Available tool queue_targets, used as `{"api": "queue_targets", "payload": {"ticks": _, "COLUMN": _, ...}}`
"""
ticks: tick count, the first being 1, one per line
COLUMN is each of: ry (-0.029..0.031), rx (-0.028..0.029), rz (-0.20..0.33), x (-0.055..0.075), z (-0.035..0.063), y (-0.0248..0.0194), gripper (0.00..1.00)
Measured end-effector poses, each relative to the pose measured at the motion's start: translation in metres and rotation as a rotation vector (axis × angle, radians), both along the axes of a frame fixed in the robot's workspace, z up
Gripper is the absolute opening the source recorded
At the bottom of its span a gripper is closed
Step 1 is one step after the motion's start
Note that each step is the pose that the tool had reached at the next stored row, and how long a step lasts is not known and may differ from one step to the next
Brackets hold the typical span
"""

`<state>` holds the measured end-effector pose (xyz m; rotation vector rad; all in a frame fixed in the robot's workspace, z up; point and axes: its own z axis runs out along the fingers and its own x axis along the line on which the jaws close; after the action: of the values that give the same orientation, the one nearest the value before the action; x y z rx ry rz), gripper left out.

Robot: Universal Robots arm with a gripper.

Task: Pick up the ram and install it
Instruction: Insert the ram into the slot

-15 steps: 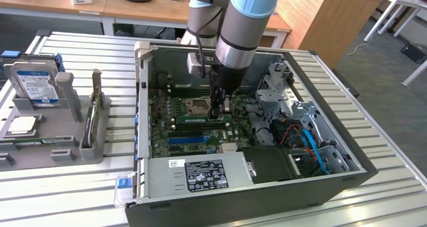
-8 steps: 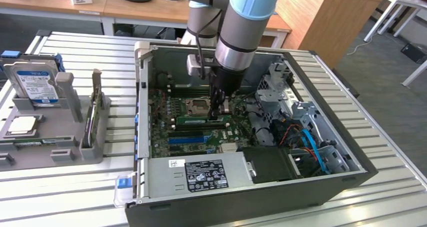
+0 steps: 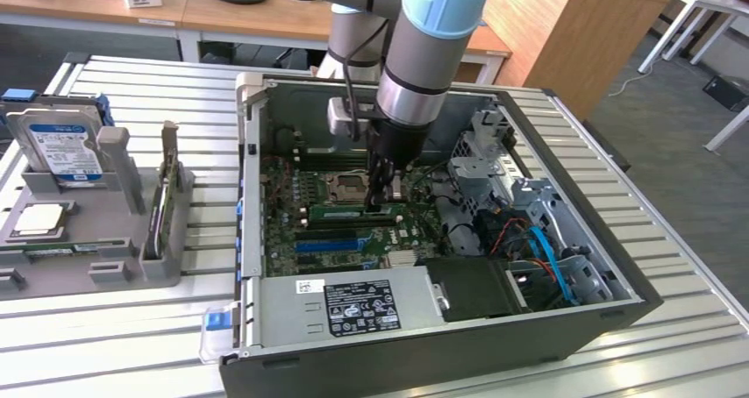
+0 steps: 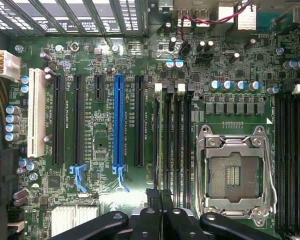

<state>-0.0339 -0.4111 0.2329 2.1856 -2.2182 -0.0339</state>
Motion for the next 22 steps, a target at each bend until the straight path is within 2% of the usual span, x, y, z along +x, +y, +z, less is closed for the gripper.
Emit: {"api": "queue_targets", "payload": {"ticks": 22, "ry": 0.0, "rx": 0.0, "rz": 0.0, "x": 0.0002, "z": -0.0031, "y": 0.0002, "gripper": 0.12}}
